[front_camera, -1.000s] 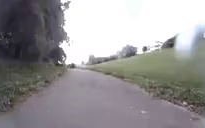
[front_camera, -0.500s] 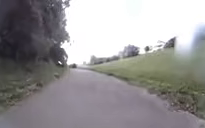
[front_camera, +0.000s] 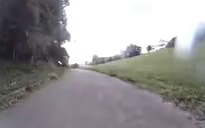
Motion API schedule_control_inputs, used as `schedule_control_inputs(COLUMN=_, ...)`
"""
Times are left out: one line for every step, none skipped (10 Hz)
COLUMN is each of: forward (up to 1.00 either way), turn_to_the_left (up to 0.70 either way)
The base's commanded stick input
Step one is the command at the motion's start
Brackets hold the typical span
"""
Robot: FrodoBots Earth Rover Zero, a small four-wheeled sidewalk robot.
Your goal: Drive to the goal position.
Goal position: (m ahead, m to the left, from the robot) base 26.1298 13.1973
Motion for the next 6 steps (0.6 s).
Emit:
schedule_control_inputs(forward=1.0, turn_to_the_left=0.0)
schedule_control_inputs(forward=1.0, turn_to_the_left=0.0)
schedule_control_inputs(forward=1.0, turn_to_the_left=0.0)
schedule_control_inputs(forward=1.0, turn_to_the_left=0.08)
schedule_control_inputs(forward=1.0, turn_to_the_left=0.2)
schedule_control_inputs(forward=1.0, turn_to_the_left=0.33)
